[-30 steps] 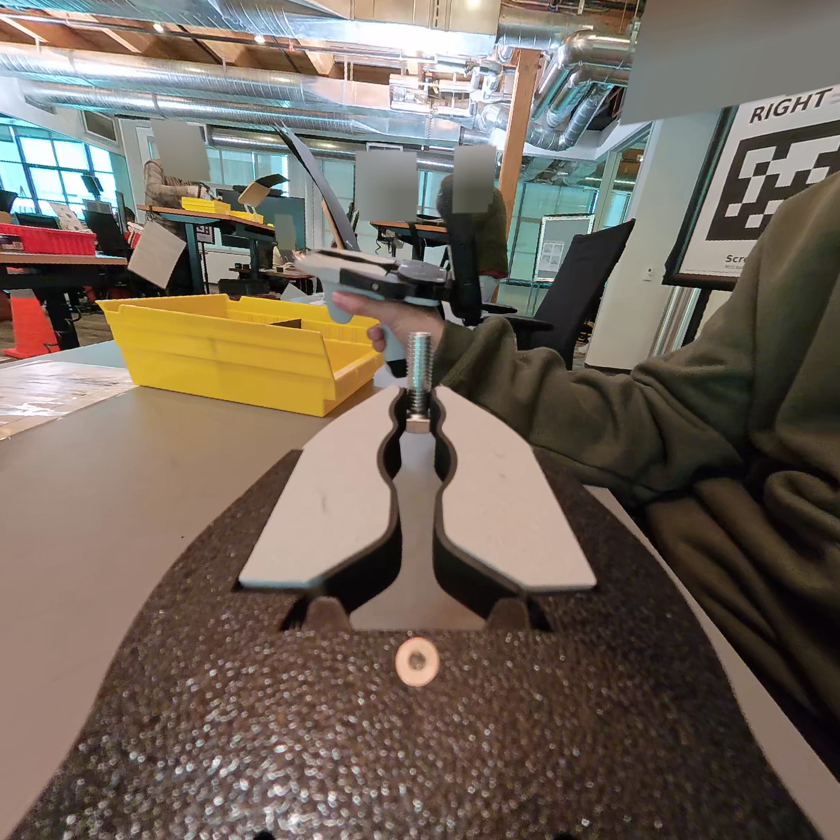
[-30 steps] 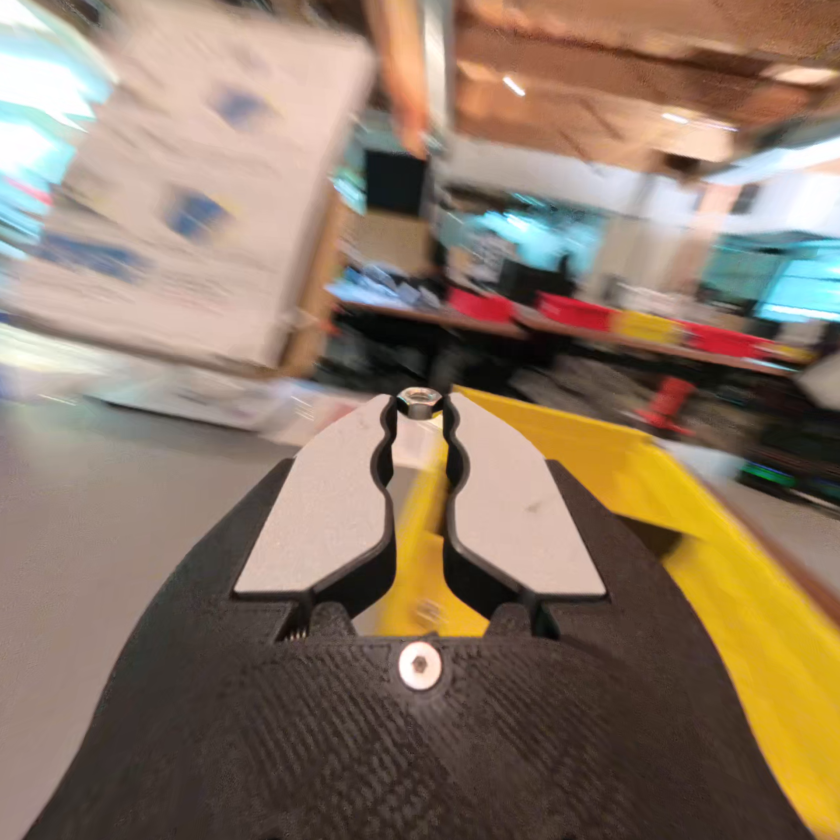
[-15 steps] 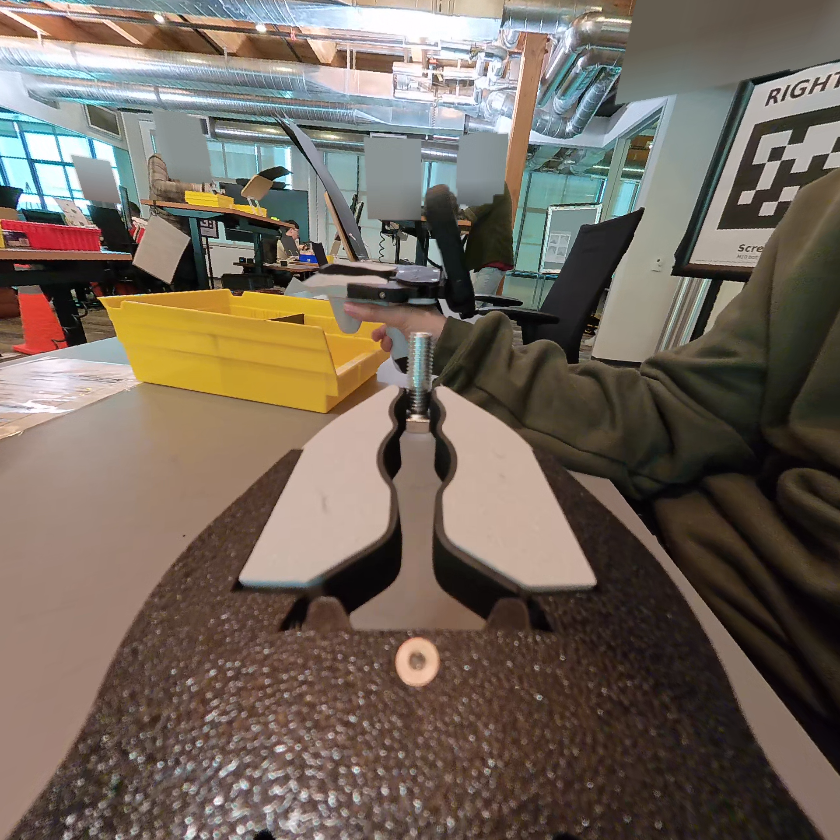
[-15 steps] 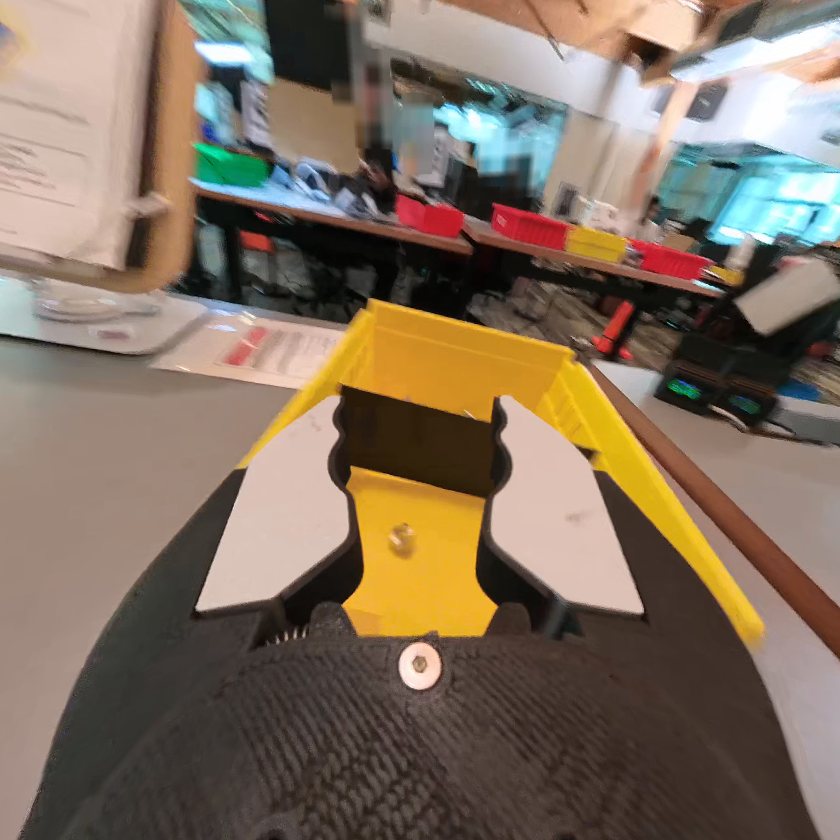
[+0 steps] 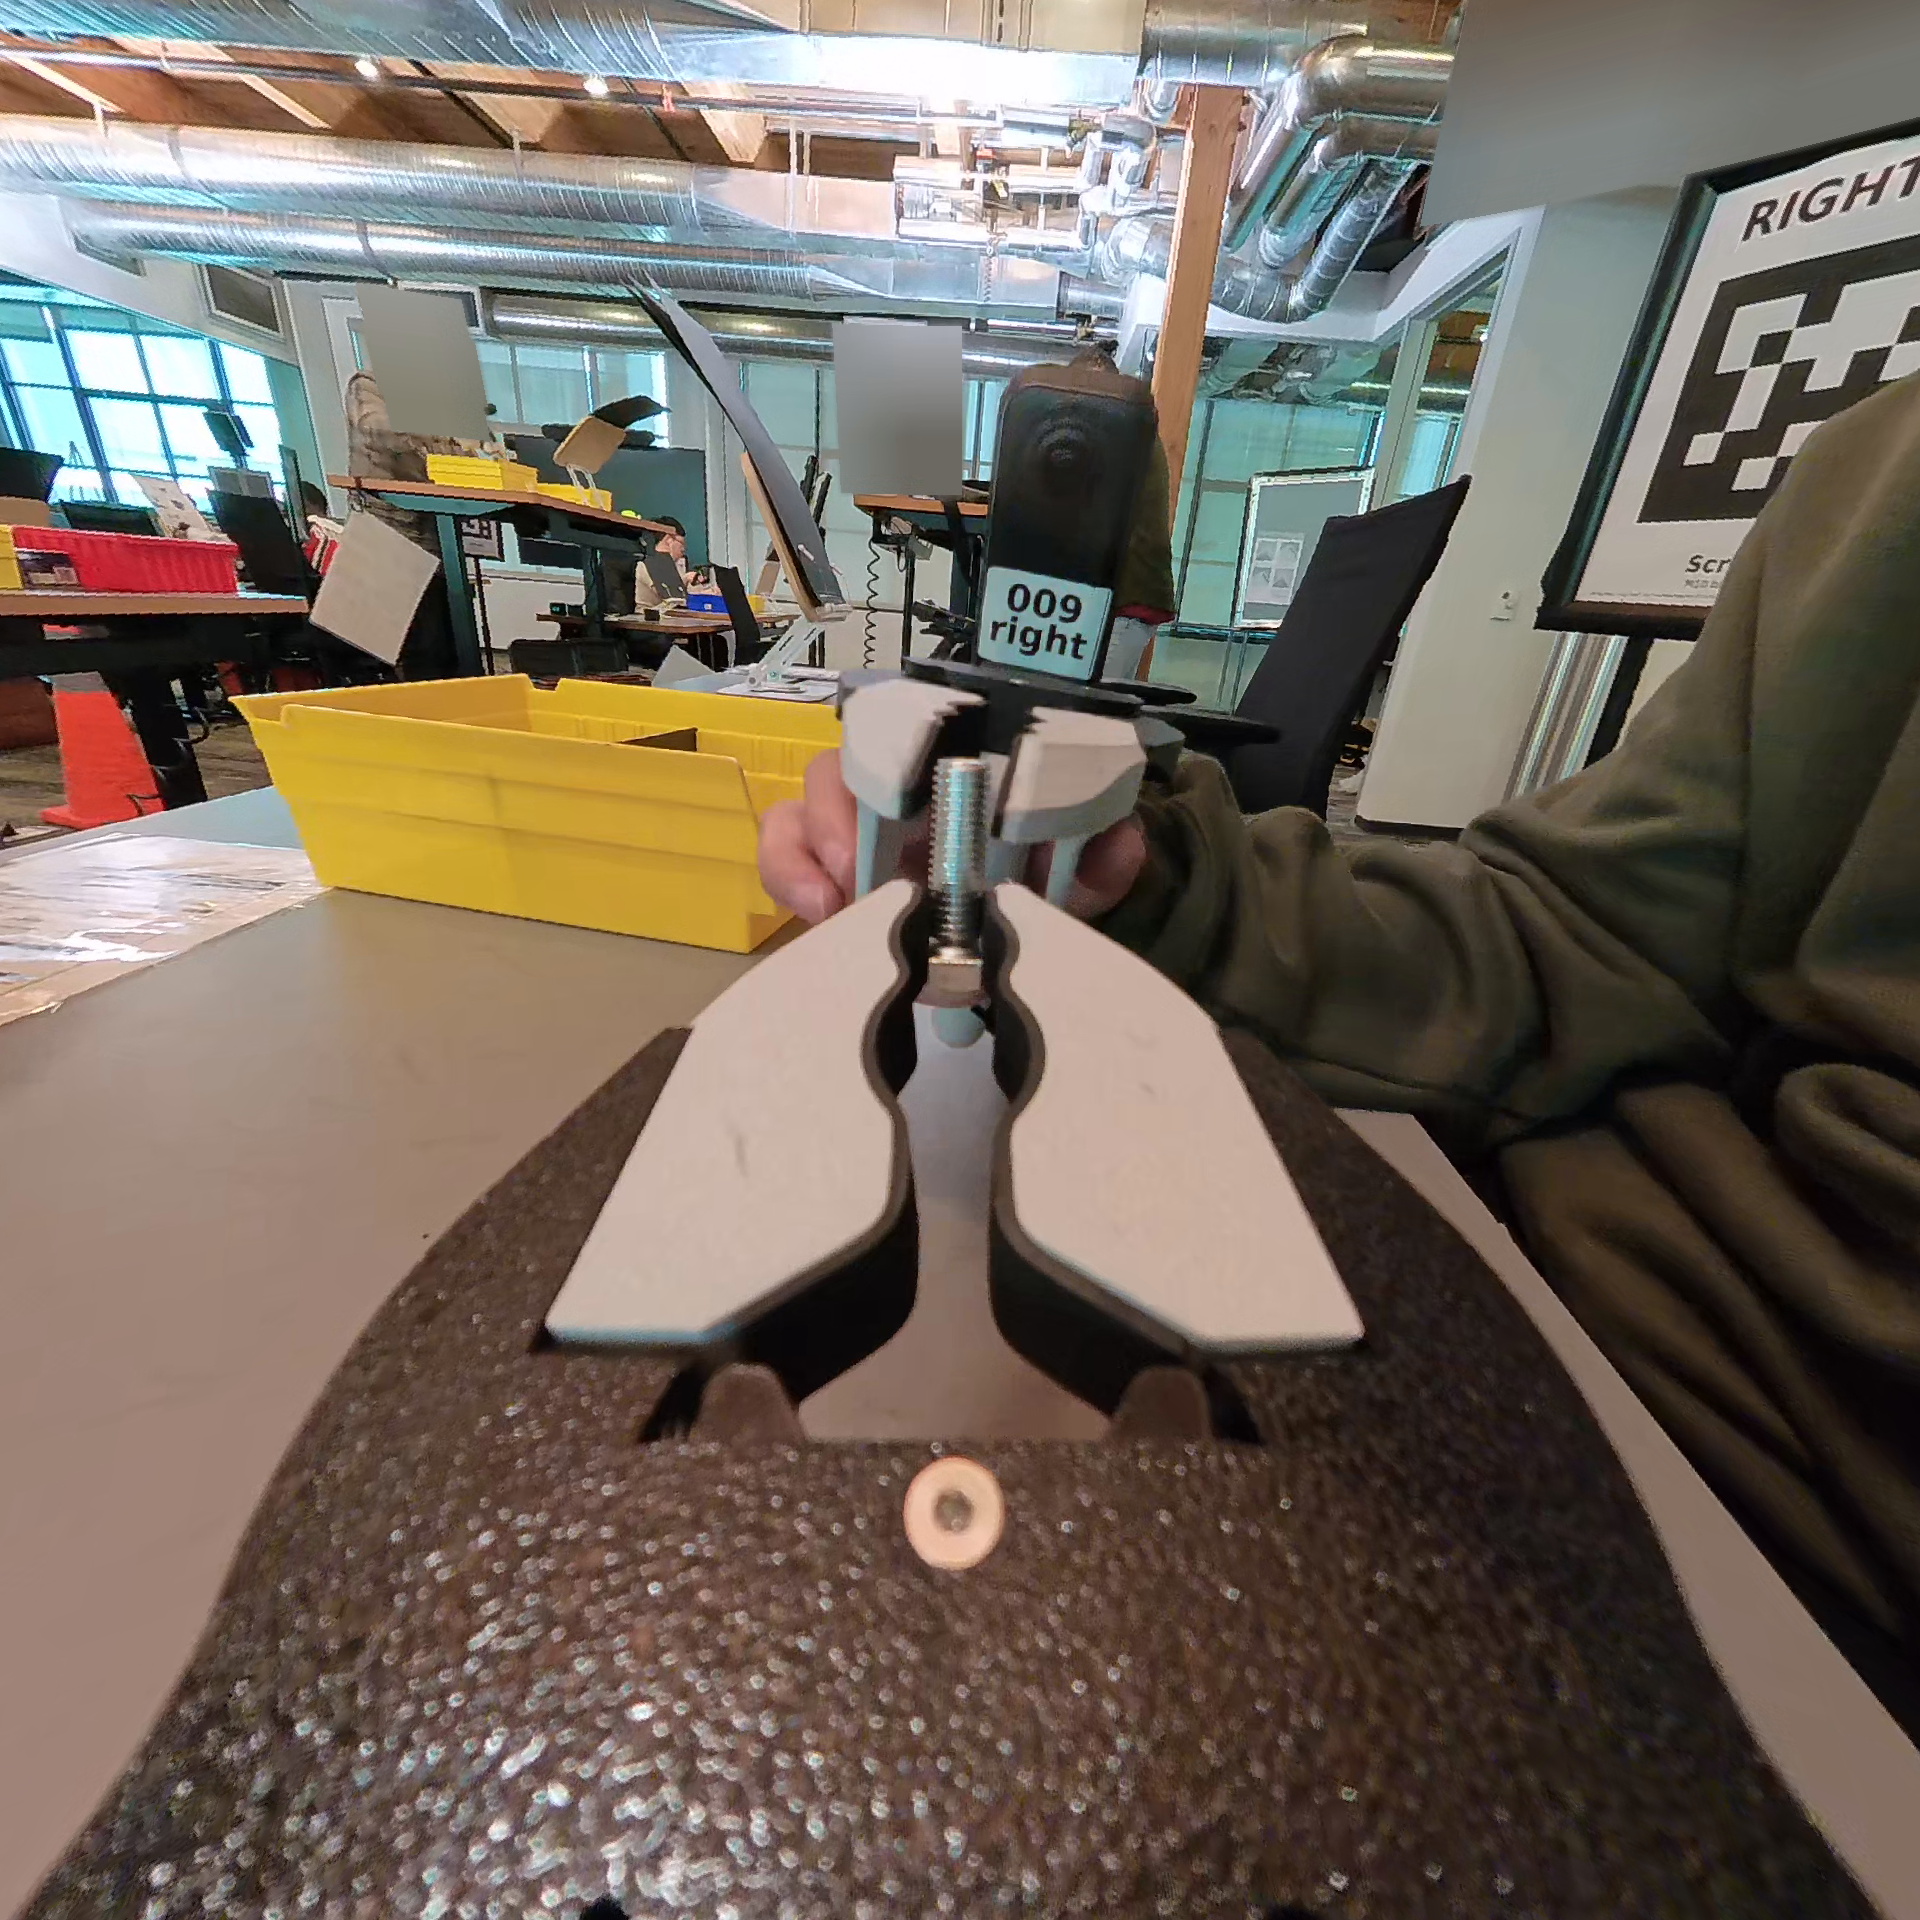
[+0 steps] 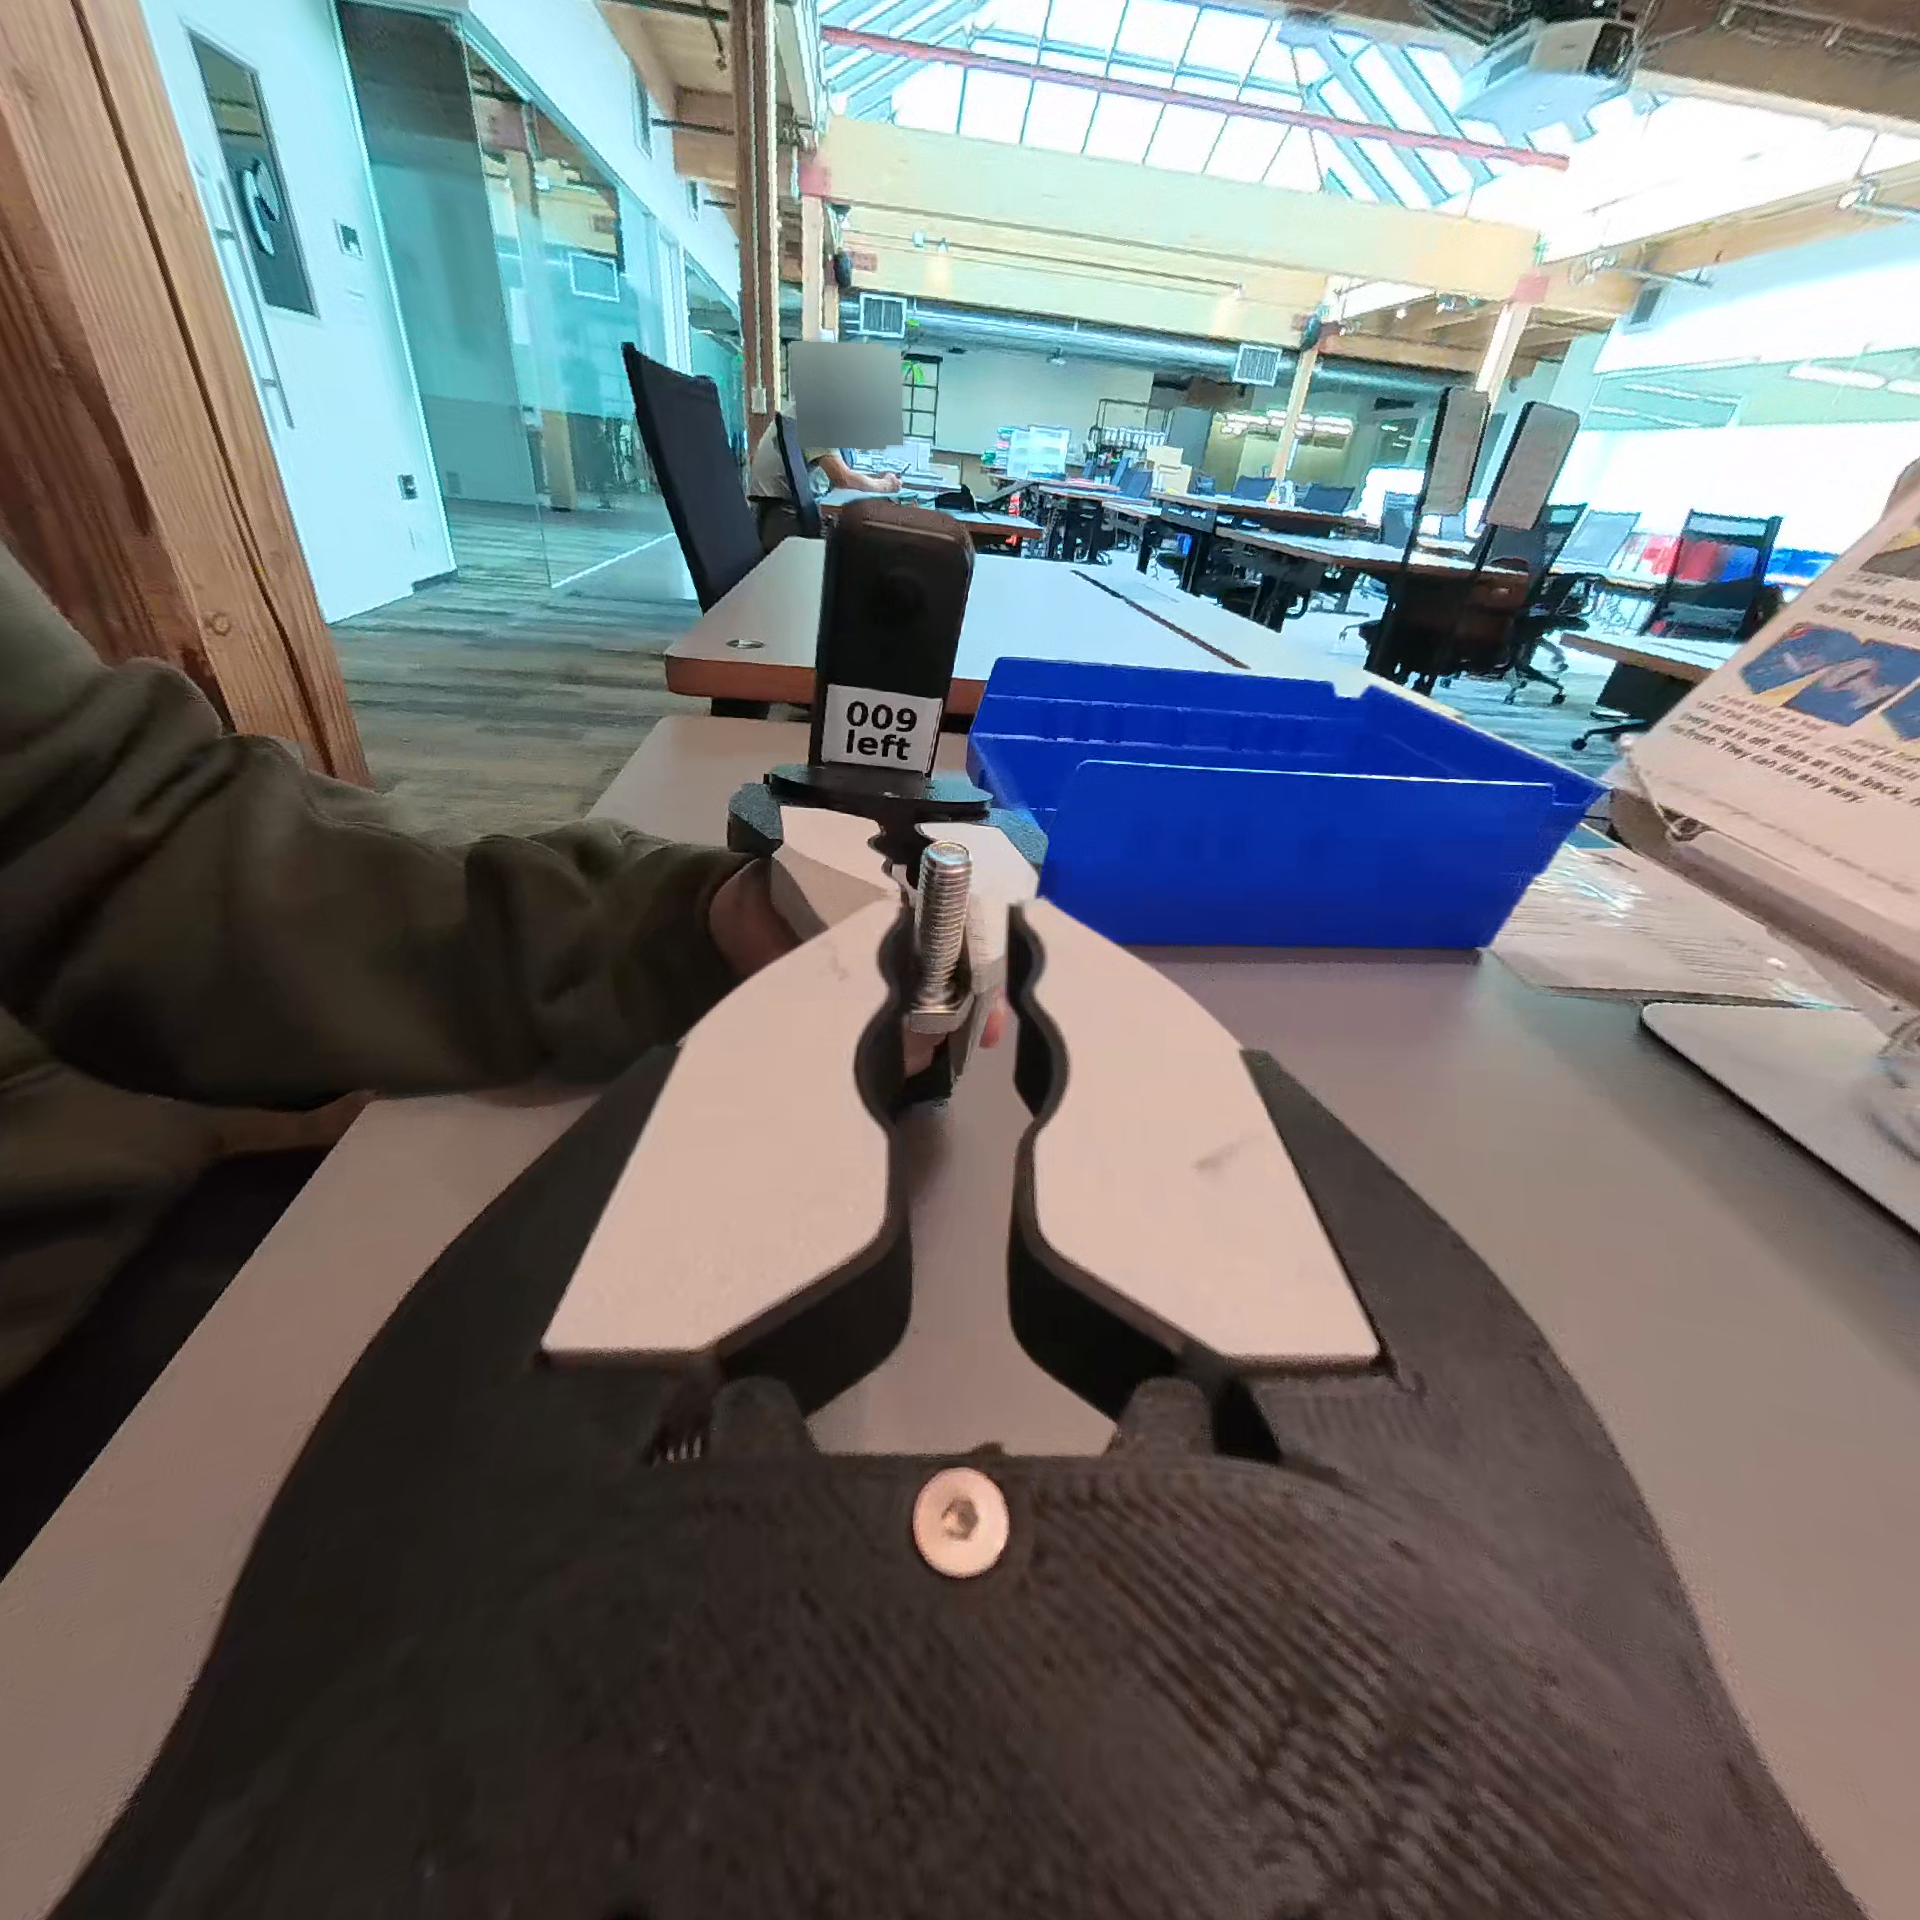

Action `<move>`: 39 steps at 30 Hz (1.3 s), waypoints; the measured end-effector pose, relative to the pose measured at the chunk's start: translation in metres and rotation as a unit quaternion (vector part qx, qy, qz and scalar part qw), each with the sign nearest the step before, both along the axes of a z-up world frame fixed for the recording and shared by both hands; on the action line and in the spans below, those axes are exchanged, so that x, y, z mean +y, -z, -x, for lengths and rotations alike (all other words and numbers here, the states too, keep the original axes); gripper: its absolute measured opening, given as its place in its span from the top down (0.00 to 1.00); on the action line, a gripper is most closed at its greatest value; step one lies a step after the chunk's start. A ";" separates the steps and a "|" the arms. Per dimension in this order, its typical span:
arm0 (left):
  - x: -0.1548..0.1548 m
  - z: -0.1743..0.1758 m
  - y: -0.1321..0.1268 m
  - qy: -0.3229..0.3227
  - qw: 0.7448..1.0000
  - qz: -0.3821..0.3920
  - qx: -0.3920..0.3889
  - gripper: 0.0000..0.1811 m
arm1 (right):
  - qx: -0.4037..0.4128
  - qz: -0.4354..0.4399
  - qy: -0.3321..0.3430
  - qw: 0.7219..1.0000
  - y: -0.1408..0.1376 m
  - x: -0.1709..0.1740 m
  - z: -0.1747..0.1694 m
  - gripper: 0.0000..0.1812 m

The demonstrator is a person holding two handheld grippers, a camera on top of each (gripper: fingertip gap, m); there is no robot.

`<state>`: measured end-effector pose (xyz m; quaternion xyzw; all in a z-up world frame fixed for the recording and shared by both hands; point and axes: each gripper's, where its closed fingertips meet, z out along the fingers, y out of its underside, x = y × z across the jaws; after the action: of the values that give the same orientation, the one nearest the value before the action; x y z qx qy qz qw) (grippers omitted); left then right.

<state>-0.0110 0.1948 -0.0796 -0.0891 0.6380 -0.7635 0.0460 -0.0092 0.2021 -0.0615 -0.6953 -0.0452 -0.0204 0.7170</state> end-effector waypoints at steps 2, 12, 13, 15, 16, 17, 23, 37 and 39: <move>0.000 0.000 0.000 0.001 1.000 0.001 -0.001 0.95 | 0.004 -0.002 -0.017 1.000 0.002 0.004 0.006 0.93; 0.000 -0.003 -0.001 -0.011 1.000 0.004 -0.002 0.95 | -0.021 -0.017 0.007 1.000 -0.001 0.013 0.003 0.95; 0.000 -0.006 -0.002 -0.021 1.000 0.008 -0.001 0.95 | -0.021 -0.018 0.014 1.000 -0.002 0.013 0.001 0.95; 0.002 -0.013 -0.004 -0.053 0.998 0.016 -0.004 0.93 | -0.024 -0.020 0.033 0.999 -0.003 0.012 -0.004 0.95; 0.005 -0.019 -0.004 -0.078 0.997 0.019 -0.008 0.91 | -0.030 -0.023 0.050 0.998 -0.005 0.009 -0.009 0.95; 0.009 -0.026 -0.004 -0.109 0.994 0.013 -0.012 0.88 | -0.035 -0.031 0.076 0.996 -0.010 0.004 -0.018 0.95; 0.020 -0.041 0.005 -0.195 0.979 -0.048 -0.048 0.86 | -0.076 -0.001 0.433 0.898 -0.040 -0.114 -0.133 0.95; 0.019 -0.041 0.008 -0.193 0.979 -0.058 -0.041 0.87 | -0.095 0.336 0.650 0.674 0.011 -0.292 -0.320 0.85; 0.020 -0.041 0.011 -0.194 0.978 -0.071 -0.041 0.87 | -0.102 0.308 0.678 0.660 -0.005 -0.286 -0.309 0.72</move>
<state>0.0297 0.2145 -0.0901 -0.1758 0.6589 -0.6957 0.2254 0.2994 -0.0842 -0.0560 -0.7085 0.3620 -0.5562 0.2403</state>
